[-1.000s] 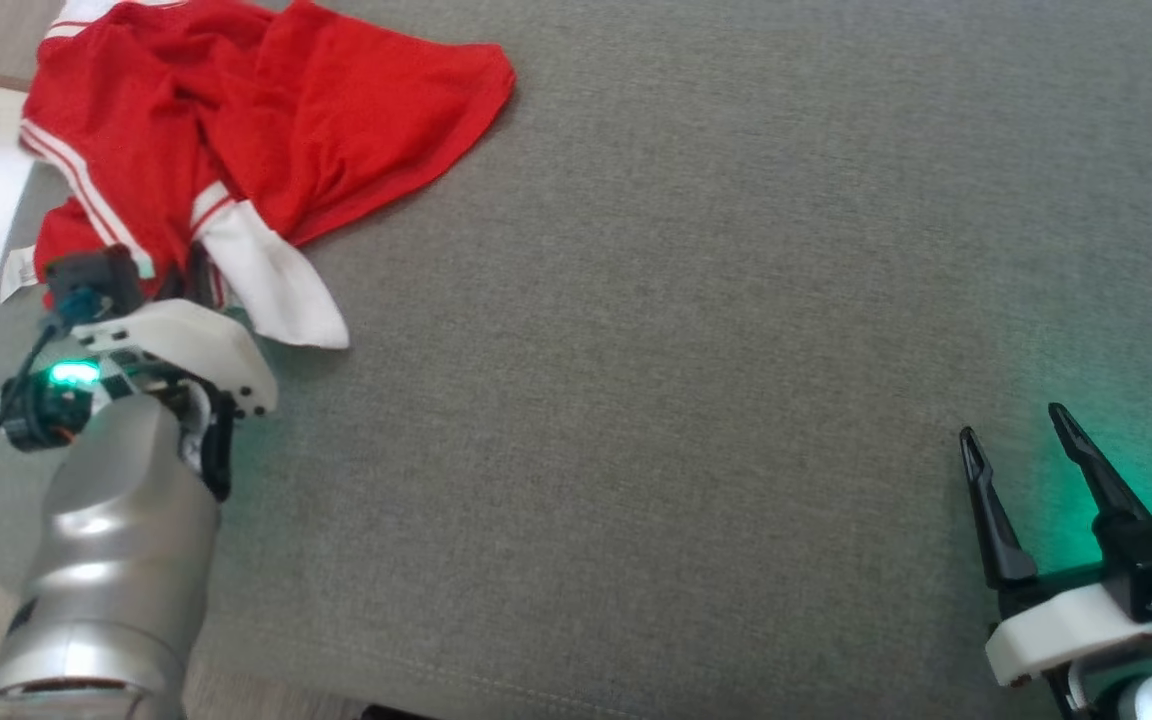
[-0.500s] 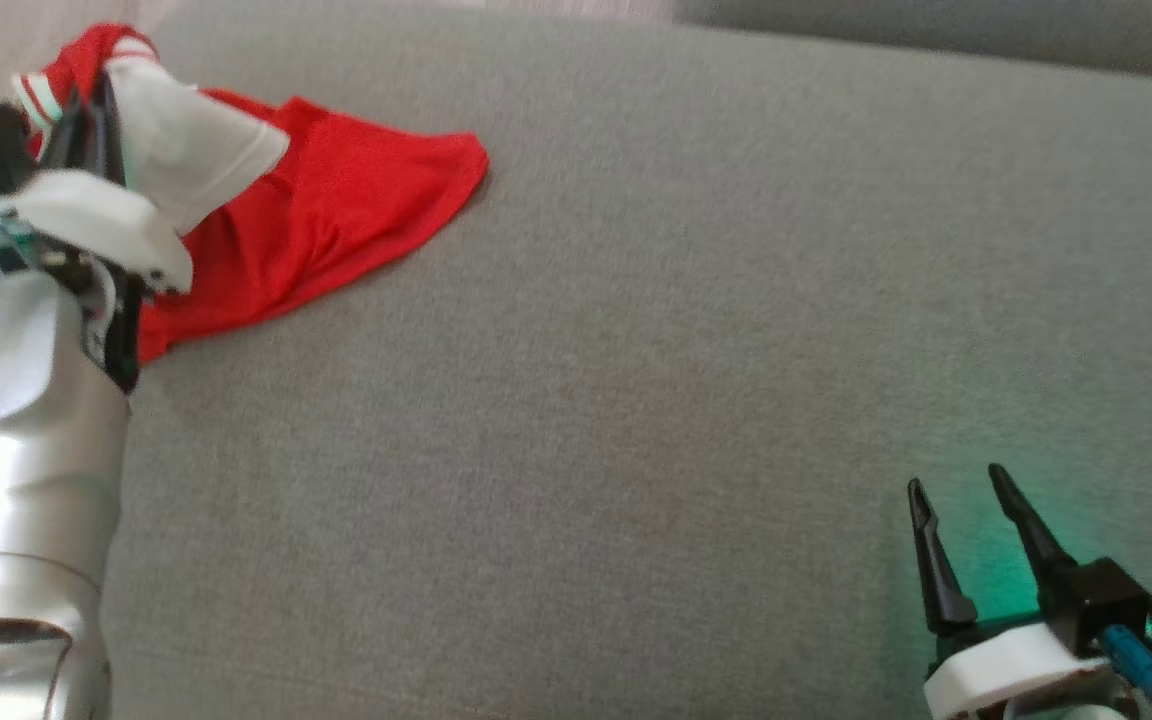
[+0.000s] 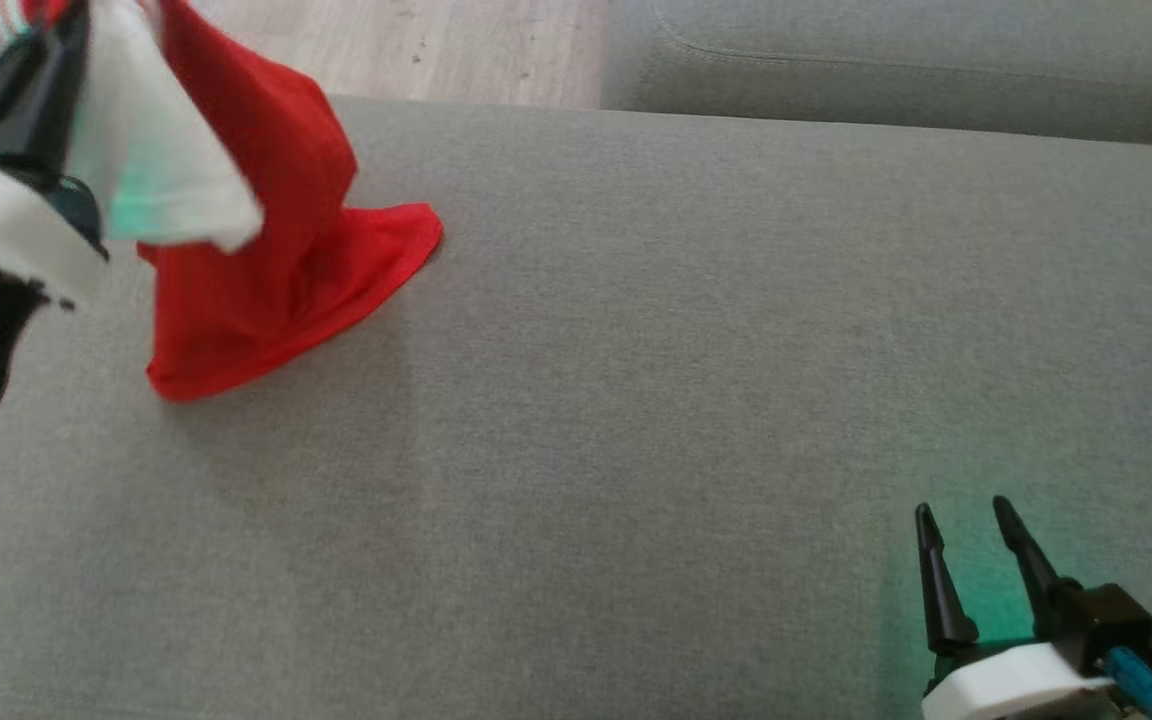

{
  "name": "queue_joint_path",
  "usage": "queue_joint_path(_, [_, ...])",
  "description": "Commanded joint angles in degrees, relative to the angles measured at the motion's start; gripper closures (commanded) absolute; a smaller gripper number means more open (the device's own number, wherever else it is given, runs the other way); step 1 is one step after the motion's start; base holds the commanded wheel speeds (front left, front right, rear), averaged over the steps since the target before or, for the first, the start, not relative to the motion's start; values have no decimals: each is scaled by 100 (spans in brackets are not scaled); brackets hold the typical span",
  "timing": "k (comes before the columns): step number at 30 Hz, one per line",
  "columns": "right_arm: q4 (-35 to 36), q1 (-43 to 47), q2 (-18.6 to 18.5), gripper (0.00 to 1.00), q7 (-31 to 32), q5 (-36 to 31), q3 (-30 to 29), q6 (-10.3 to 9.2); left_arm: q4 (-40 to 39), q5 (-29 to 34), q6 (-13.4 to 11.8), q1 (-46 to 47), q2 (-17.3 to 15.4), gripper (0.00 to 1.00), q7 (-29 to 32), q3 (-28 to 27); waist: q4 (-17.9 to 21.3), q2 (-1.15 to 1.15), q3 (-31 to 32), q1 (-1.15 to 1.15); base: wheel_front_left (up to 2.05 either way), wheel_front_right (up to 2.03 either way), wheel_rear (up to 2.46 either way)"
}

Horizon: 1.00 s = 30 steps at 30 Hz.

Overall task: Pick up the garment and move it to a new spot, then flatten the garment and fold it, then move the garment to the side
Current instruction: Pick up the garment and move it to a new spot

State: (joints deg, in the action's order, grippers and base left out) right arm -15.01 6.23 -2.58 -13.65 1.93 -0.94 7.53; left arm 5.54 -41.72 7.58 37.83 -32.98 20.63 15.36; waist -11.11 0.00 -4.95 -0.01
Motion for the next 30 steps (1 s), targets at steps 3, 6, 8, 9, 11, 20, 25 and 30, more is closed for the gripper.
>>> queue_joint_path(3, [64, -272, -32, 0, -100, 59, 177, -4, -1101, -383, -25, 52, -409, 100, 405, -365, 102, 0, -14, 1, 0, 0, 0])
queue_joint_path(6, [-9, -412, -31, 0, -118, 112, 276, -4, -1855, -683, -74, -126, -432, 100, 721, -336, 259, 0, -44, 1, 0, 0, 0])
queue_joint_path(8, [-44, -511, -31, 0, -125, 147, 330, -4, -2233, -786, -86, -183, -407, 100, 896, -211, 390, 0, -76, 1, 0, 0, 0])
queue_joint_path(9, [-60, -557, -31, 0, -128, 165, 352, -4, -2394, -814, -92, -197, -377, 100, 978, -119, 465, 0, -96, 1, 0, 0, 0])
queue_joint_path(11, [-76, -657, -31, 0, -131, 198, 389, -4, -2655, -815, -100, -191, -283, 100, 1128, 125, 632, 0, -159, 1, 0, 0, 0])
queue_joint_path(20, [-11, -983, -31, 0, -134, 491, 641, -4, -2507, -488, -77, 1, 765, 100, 1460, 1756, 1519, 0, -492, 1, 0, 0, 0])
queue_joint_path(25, [-22, -1136, -31, 0, -134, 673, 826, -4, -1525, 31, -59, 71, 1544, 100, 1285, 2723, 2044, 0, -656, 1, 0, 0, 0])
queue_joint_path(30, [-27, -1216, -30, 0, -134, 792, 1031, -4, -279, 469, -56, 140, 2246, 100, 771, 3265, 2430, 0, -772, 1, 0, 0, 0])
